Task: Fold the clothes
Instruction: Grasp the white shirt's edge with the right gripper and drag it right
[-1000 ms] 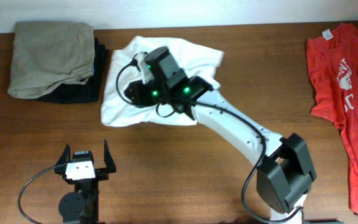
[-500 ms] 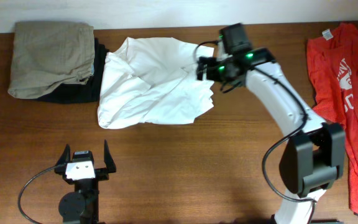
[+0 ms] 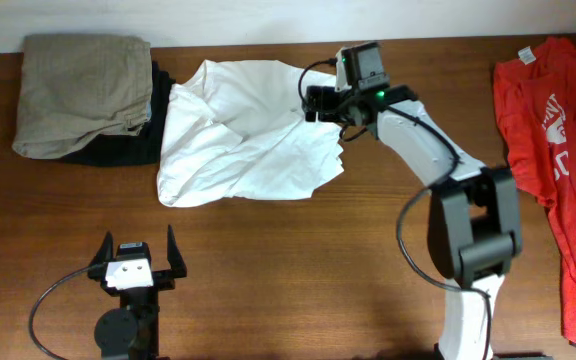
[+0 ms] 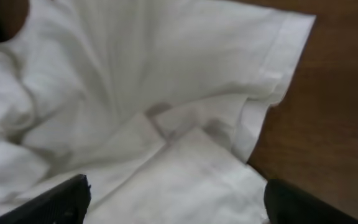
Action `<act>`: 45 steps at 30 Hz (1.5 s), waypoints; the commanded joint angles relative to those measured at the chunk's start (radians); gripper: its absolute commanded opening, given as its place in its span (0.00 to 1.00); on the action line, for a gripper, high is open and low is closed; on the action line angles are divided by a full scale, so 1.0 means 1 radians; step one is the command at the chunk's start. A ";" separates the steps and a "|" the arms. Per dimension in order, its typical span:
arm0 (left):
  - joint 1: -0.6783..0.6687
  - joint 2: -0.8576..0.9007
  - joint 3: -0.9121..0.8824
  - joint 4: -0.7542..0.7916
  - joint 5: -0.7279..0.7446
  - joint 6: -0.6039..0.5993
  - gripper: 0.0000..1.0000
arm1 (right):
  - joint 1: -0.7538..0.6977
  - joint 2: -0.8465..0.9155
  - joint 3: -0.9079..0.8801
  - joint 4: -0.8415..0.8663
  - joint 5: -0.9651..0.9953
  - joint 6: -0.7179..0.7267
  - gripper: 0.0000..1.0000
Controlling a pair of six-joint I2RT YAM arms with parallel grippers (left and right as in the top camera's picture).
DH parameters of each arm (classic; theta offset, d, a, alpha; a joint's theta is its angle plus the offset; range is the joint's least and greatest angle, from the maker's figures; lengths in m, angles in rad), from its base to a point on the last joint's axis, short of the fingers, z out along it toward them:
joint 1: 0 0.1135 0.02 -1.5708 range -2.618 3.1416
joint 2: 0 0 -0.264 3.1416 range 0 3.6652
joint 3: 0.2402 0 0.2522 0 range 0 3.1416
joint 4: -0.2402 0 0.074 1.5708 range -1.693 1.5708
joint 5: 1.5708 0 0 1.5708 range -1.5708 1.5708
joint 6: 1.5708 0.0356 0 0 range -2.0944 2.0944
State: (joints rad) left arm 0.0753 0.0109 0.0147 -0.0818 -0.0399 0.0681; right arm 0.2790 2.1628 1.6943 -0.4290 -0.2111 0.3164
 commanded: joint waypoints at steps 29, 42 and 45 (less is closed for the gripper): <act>0.004 -0.005 -0.005 0.000 0.008 0.016 0.99 | 0.048 0.172 0.113 0.004 0.233 0.003 0.24; 0.004 -0.005 -0.005 0.000 0.008 0.016 0.99 | 0.047 0.146 0.418 -0.449 0.327 0.101 0.04; 0.004 -0.005 -0.005 0.000 0.008 0.016 0.99 | 0.040 0.129 0.420 -0.542 0.366 0.151 0.04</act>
State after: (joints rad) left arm 0.0753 0.0109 0.0147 -0.0818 -0.0399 0.0681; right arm 0.3214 2.3295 2.0949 -0.9176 0.0914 0.3981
